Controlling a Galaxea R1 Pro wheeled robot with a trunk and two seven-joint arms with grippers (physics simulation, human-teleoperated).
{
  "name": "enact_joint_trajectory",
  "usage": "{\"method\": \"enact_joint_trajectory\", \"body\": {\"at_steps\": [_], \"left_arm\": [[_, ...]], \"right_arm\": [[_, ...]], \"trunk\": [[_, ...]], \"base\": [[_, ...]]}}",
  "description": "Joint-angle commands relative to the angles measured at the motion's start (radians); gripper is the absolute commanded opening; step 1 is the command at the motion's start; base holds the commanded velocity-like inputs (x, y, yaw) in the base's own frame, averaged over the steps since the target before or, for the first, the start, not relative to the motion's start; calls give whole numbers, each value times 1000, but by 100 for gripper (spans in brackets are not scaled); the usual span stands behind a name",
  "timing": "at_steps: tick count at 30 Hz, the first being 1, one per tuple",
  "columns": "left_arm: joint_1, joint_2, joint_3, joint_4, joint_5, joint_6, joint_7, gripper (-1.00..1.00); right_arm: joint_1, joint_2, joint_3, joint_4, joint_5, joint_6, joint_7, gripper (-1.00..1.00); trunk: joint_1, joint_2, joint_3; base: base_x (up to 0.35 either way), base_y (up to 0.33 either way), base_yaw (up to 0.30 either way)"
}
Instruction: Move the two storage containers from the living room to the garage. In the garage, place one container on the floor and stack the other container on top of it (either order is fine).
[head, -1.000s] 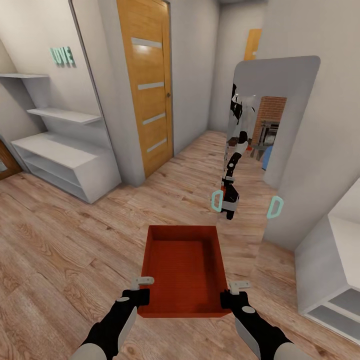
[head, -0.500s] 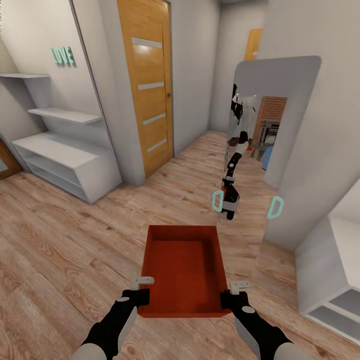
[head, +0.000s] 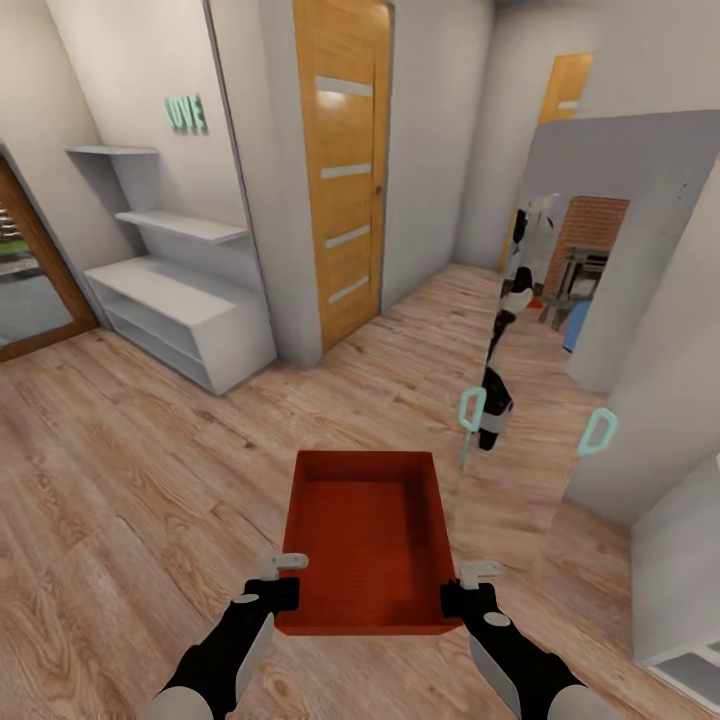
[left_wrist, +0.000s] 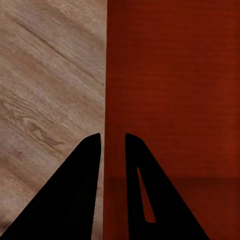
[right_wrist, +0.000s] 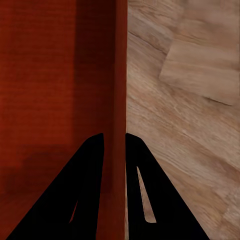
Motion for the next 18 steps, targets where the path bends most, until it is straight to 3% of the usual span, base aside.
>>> {"method": "enact_joint_trajectory", "body": {"at_steps": [1,18], "left_arm": [[-1,1,-1,-3,6,5,-25,-100],[-1,1,-1,-3,5,4,-27,-100]], "right_arm": [[0,-26,16,31,-18,-1,-3,-100],[0,-26,16,31,-18,-1,-2,-100]], "trunk": [[0,-1,-1],[0,-1,-1]], "base": [[0,0,257],[1,0,214]]}}
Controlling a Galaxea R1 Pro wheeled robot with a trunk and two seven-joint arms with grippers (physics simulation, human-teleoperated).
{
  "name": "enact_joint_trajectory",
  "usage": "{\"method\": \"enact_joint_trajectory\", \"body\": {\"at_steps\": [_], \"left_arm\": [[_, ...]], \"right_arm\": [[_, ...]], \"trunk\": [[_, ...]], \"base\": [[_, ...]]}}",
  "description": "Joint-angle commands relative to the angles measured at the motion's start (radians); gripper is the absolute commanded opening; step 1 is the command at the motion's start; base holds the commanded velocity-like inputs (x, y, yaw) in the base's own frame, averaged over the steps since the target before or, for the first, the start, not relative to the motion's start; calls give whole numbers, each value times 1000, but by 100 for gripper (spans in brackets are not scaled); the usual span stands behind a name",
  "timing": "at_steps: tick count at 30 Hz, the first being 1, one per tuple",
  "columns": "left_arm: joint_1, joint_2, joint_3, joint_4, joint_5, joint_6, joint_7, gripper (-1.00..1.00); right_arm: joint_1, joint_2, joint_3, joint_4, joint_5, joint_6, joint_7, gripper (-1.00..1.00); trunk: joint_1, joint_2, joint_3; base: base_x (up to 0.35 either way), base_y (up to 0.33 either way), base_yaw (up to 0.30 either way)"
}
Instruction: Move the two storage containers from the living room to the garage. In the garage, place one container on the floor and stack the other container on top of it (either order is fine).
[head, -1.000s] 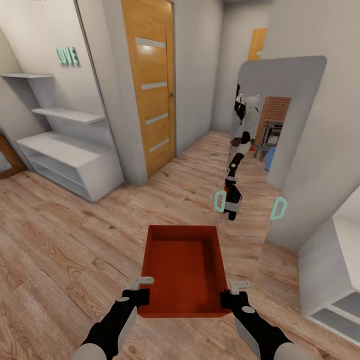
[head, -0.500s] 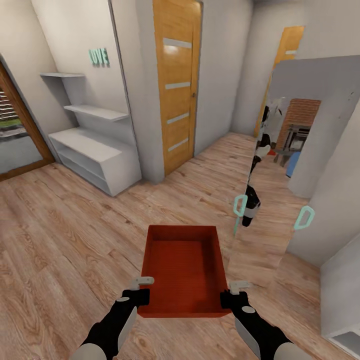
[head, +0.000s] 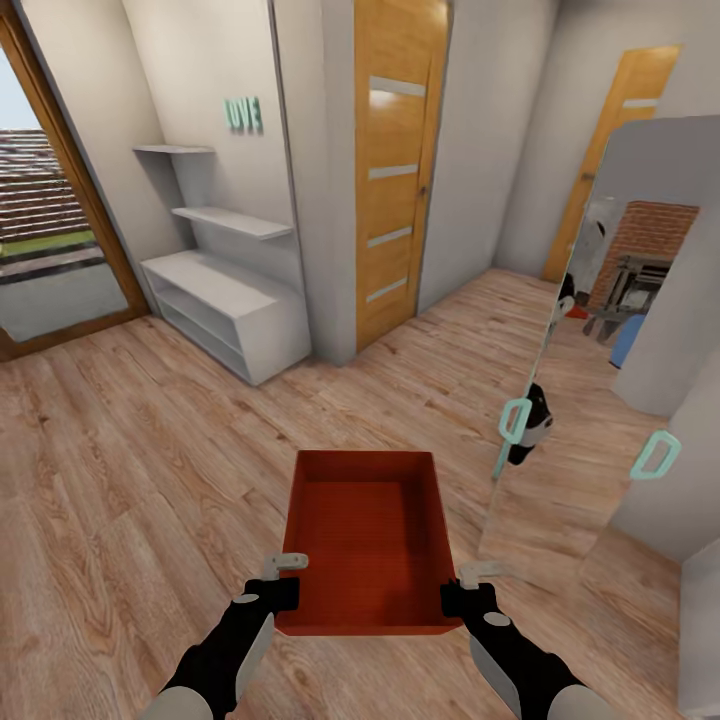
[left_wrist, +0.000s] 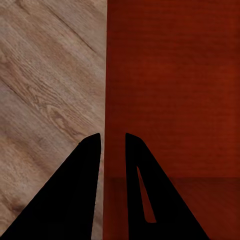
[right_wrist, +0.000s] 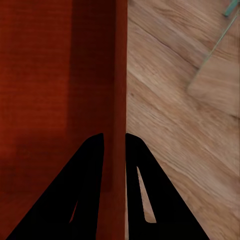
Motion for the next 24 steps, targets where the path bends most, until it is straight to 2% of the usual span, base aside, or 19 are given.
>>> {"method": "enact_joint_trajectory", "body": {"at_steps": [1,7,24], "left_arm": [[-1,1,-2,-4,5,5,-27,-100],[-1,1,-2,-4,6,5,-27,-100],[-1,1,-1,-4,6,5,-27,-100]], "right_arm": [[-1,-26,16,32,-18,-1,-2,-100],[-1,-26,16,32,-18,-1,-2,-100],[-1,-26,16,32,-18,-1,-2,-100]], "trunk": [[0,-1,-1],[0,-1,-1],[0,-1,-1]], "base": [[42,0,66],[230,0,20],[332,0,1]]}}
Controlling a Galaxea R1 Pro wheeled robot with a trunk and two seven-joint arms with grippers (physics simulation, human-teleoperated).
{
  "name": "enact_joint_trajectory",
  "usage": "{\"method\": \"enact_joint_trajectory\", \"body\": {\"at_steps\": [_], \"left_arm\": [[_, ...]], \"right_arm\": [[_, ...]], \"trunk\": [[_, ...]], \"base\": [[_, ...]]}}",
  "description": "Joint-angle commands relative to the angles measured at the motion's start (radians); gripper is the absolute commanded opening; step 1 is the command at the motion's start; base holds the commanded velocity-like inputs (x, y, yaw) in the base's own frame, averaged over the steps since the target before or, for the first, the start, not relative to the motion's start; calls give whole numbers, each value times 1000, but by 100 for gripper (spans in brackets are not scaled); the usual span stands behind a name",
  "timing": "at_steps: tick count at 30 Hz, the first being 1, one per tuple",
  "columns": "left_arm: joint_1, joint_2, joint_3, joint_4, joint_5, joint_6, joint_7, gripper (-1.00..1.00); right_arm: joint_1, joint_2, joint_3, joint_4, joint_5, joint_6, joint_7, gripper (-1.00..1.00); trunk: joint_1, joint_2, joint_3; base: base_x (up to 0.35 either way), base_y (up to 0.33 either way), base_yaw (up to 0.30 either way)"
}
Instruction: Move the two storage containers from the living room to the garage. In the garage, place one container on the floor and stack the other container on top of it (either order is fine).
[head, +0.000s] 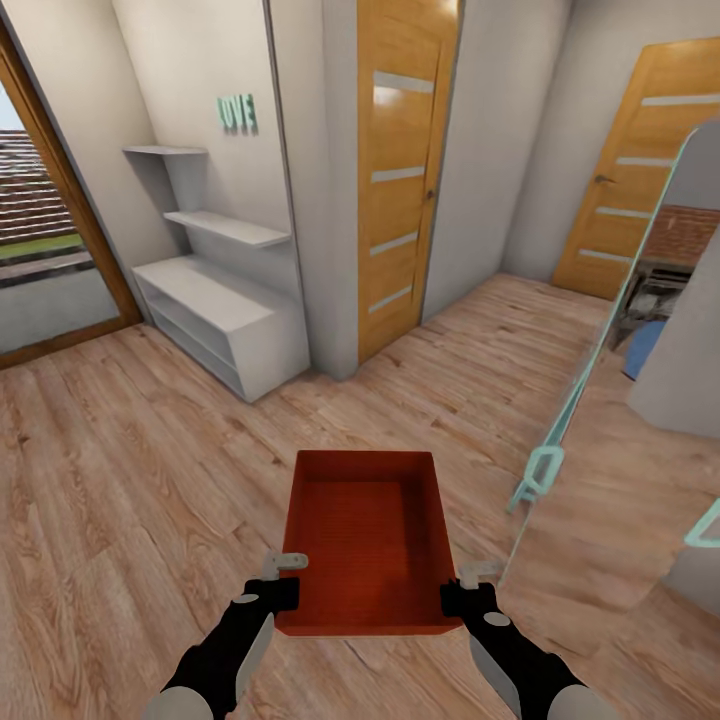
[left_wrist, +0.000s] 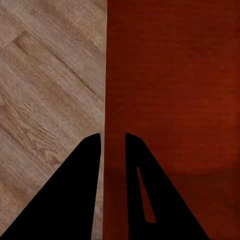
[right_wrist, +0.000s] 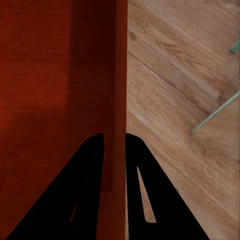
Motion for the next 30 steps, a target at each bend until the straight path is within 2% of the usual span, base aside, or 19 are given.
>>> {"method": "enact_joint_trajectory", "body": {"at_steps": [1,30], "left_arm": [[-1,1,-1,-4,5,5,-27,-100],[-1,1,-1,-4,5,5,-27,-100]], "right_arm": [[-1,-26,16,33,-18,-1,-3,-100],[-1,-26,18,33,-18,-1,-1,-100]], "trunk": [[1,-1,-1],[1,-1,-1]], "base": [[336,0,0],[330,0,0]]}}
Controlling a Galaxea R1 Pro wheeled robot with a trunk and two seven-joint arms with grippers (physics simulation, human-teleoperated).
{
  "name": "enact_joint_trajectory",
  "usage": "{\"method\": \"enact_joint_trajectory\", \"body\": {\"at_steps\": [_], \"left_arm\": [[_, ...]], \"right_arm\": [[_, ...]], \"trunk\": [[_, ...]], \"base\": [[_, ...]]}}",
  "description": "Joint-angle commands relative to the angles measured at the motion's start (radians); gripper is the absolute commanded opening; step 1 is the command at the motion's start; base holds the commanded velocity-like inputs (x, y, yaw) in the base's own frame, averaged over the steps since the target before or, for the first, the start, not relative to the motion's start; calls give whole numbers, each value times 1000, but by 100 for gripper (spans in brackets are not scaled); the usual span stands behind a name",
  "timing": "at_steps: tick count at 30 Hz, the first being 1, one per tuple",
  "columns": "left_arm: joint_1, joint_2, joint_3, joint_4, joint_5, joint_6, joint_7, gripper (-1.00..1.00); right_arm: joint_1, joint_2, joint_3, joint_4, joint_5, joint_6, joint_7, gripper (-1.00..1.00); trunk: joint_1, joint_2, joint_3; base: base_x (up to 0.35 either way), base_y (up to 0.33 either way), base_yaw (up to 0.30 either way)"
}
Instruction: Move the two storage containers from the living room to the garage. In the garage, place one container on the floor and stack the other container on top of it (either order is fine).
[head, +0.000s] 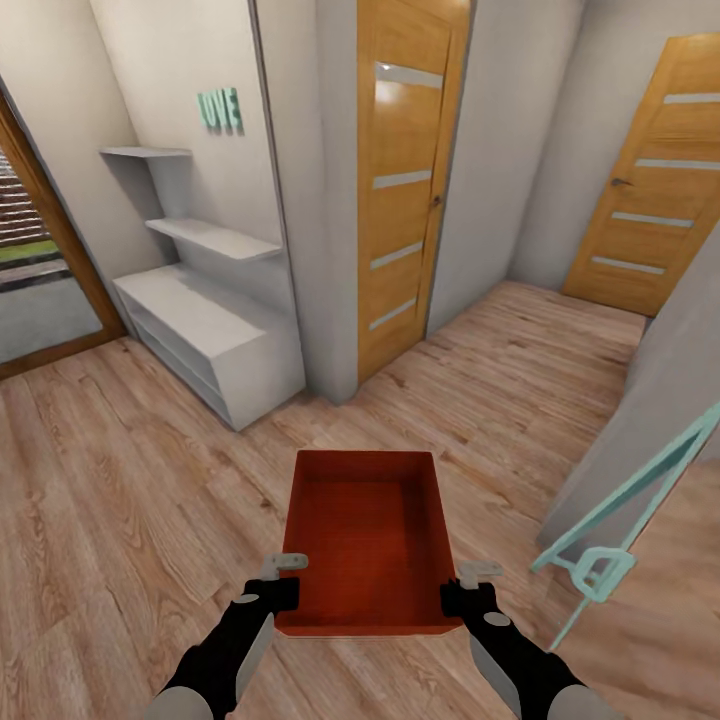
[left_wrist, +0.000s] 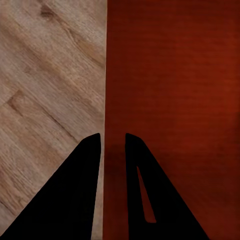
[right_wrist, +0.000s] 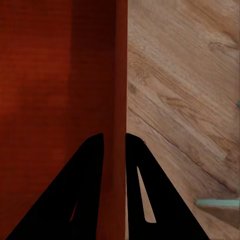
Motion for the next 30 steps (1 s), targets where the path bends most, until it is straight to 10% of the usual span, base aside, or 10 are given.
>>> {"method": "enact_joint_trajectory", "body": {"at_steps": [1,30], "left_arm": [[-1,1,-1,-4,5,5,-27,-100],[-1,1,-1,-4,4,5,-27,-100]], "right_arm": [[0,-26,18,32,-19,-1,-2,-100],[0,-26,17,32,-19,-1,-3,-100]], "trunk": [[1,-1,-1],[1,-1,-1]], "base": [[317,0,0],[247,0,0]]}}
